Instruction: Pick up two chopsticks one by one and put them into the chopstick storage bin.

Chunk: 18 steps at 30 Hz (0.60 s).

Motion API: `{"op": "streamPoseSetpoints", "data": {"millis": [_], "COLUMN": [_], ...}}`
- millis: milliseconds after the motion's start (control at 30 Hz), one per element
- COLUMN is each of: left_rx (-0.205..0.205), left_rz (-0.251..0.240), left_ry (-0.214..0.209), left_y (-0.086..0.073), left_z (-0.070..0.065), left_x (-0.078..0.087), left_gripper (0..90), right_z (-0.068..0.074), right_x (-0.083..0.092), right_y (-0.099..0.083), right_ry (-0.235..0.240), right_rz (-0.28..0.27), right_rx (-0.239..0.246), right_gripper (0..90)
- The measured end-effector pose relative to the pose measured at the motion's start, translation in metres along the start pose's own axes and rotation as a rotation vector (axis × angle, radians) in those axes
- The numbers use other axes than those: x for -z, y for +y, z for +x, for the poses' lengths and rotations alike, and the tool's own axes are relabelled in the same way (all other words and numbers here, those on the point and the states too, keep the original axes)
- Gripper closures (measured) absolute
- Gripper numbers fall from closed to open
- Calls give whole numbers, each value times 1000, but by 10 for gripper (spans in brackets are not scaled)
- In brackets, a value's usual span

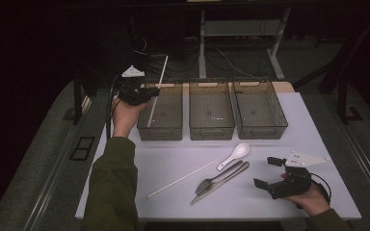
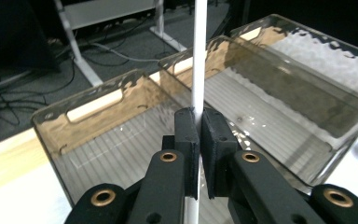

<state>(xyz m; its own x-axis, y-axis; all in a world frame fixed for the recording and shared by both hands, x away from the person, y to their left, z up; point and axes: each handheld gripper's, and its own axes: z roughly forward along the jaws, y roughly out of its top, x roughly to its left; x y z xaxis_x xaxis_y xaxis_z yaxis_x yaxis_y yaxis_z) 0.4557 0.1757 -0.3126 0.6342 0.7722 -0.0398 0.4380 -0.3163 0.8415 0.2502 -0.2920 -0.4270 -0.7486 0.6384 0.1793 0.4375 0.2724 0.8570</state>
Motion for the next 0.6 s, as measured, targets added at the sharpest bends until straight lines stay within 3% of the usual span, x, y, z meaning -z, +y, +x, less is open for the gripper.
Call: {"op": "streamPoseSetpoints", "data": {"millis": [233,600], "left_rx": [0,20], "left_rz": [74,141], "left_ry": [26,47], "left_y": [-7,-21], "left_z": [4,7], "left_x": [-8,-24], "left_gripper": [847,847], "right_z": [0,0], "right_x": [0,0], "right_y": [0,0], "right_ry": [0,0], "right_rz": [0,2], "right_rx": [-1,-4], "right_gripper": [8,8]}}
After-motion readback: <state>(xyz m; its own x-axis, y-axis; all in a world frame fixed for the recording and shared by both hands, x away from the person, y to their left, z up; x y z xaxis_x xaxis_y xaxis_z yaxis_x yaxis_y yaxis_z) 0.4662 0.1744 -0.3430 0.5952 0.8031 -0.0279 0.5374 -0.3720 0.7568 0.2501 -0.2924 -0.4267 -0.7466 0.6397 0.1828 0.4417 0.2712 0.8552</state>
